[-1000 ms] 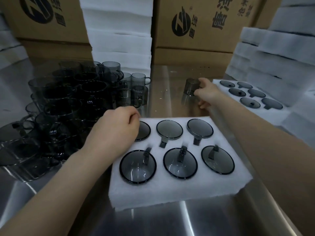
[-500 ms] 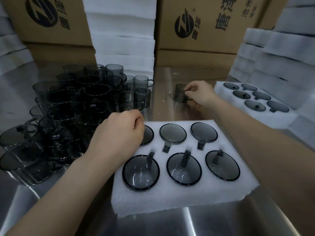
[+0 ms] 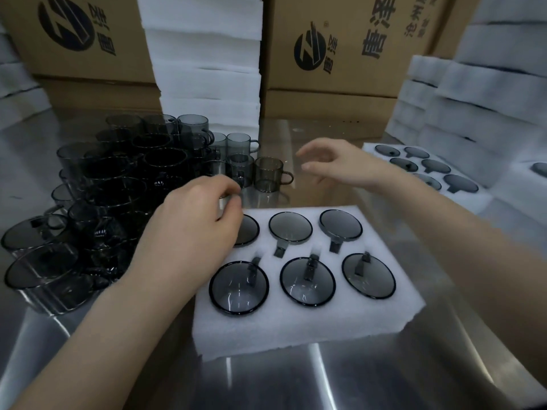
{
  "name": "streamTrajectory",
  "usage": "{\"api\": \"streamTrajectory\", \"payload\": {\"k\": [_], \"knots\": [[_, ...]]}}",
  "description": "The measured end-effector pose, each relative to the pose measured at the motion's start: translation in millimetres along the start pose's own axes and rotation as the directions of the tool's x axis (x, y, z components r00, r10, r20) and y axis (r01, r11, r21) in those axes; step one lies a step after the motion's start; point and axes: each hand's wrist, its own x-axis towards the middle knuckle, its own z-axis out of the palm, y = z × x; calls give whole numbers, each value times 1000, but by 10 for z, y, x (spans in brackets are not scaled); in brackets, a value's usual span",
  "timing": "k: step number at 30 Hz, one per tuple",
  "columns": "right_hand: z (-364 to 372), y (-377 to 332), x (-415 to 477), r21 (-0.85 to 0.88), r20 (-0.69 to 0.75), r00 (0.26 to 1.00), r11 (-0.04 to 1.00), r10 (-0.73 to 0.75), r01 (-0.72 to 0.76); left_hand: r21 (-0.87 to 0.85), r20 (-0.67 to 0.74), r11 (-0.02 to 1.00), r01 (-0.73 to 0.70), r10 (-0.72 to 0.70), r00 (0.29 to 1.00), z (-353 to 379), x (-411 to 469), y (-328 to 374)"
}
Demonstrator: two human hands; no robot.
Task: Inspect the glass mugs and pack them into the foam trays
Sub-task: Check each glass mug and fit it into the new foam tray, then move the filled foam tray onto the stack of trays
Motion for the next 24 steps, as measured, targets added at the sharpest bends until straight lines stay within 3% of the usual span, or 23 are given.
{"api": "streamTrajectory", "payload": {"k": [2, 4, 8, 10, 12, 16, 20, 24], "knots": [[-120, 8, -223, 60, 137, 990, 998, -23, 15, -78, -61, 997, -12, 7, 998, -146, -235, 37], [-171, 39, -412, 25, 314, 949, 1000, -21, 14, -94, -58, 994, 64, -70, 996, -247, -565, 23], [-85, 111, -542, -1, 494, 868, 998, 49, -56, -261, 122, 859, 440, -423, 898, -143, -1045, -138], [-67, 83, -531, 0, 504, 861, 997, 66, -76, -261, 167, 888, 379, -345, 923, 24, -1174, -77], [-80, 42, -510, -7, 521, 850, 997, 72, -80, -208, 23, 919, 335, -338, 941, 128, -1245, 32], [-56, 14, -491, -23, 525, 848, 997, 74, -73, -272, -84, 908, 318, -352, 932, 228, -1197, 92], [-65, 112, -575, 66, 436, 898, 993, 57, -95, -442, -87, 846, 299, -372, 924, 267, -1039, 174], [-82, 217, -650, 254, 320, 946, 958, 46, -132, -683, -113, 706, 186, -354, 928, 333, -787, 307]]}}
